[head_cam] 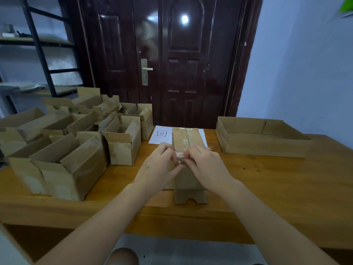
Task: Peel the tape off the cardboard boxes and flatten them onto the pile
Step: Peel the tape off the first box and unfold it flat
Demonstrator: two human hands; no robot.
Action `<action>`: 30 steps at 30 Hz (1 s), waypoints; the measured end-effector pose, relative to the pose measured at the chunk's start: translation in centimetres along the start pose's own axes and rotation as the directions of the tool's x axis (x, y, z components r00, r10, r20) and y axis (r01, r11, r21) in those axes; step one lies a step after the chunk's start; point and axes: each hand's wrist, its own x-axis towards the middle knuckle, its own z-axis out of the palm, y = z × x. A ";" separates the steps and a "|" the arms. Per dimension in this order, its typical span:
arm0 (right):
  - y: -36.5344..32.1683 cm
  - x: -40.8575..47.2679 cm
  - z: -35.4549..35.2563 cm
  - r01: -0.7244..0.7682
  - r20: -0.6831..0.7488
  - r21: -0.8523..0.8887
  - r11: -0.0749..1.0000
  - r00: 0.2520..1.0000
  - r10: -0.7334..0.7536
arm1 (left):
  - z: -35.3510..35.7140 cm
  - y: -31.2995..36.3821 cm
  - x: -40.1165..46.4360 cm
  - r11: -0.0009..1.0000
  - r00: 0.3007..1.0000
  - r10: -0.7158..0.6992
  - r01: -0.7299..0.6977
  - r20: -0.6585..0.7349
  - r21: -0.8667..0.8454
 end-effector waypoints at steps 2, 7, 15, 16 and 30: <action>0.0 -0.1 0.0 0.002 -0.001 -0.001 1.000 1.000 -0.002 | 0.1 0.1 0.2 0.998 1.000 0.006 -0.005 -0.011 0.056; 0.0 -0.1 0.1 0.002 -0.007 0.013 1.000 1.000 -0.002 | 0.6 0.6 0.3 0.987 0.998 0.053 -0.046 -0.040 0.153; -0.1 0.1 -0.2 -0.003 0.057 -0.010 1.000 0.998 0.003 | -1.6 0.8 2.0 0.909 0.973 0.159 -0.210 0.167 0.361; -0.2 0.1 -0.3 -0.003 0.066 -0.018 1.000 0.998 0.005 | -1.9 0.9 2.2 0.898 0.967 0.174 -0.234 0.188 0.372; 0.0 0.3 -0.1 -0.022 0.057 -0.005 1.000 0.998 0.022 | -0.4 -1.0 0.7 0.968 0.990 0.121 -0.134 0.077 0.210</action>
